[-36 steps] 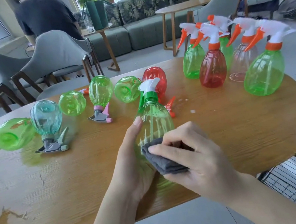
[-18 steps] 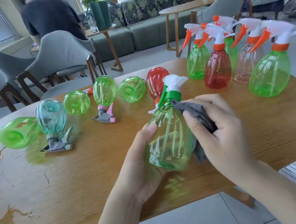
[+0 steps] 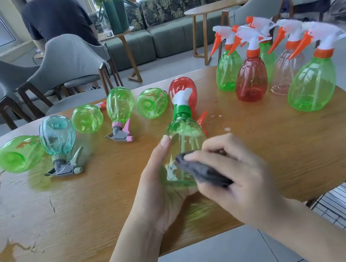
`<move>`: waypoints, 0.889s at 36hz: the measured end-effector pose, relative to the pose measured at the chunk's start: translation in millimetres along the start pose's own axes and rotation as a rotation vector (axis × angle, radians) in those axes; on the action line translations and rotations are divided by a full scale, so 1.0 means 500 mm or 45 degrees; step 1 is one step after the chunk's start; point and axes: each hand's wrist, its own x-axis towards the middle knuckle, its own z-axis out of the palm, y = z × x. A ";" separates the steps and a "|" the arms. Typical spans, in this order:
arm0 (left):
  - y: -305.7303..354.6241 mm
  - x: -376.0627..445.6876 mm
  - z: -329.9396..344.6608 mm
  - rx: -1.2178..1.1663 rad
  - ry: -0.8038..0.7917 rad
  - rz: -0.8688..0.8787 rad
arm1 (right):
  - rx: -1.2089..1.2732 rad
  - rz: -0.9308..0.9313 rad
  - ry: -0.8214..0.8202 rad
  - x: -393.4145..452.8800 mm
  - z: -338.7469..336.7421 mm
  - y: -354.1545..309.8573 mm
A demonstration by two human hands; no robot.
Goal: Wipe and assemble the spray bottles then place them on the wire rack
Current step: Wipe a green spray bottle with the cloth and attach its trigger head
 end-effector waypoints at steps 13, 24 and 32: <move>-0.001 0.001 0.000 -0.066 -0.104 -0.002 | -0.151 -0.291 -0.039 0.008 -0.014 0.023; -0.007 0.001 0.005 0.029 -0.055 0.000 | 0.193 0.351 0.135 0.031 -0.024 0.039; -0.005 0.000 0.002 0.140 -0.056 0.038 | 0.148 0.245 0.093 0.027 -0.017 0.026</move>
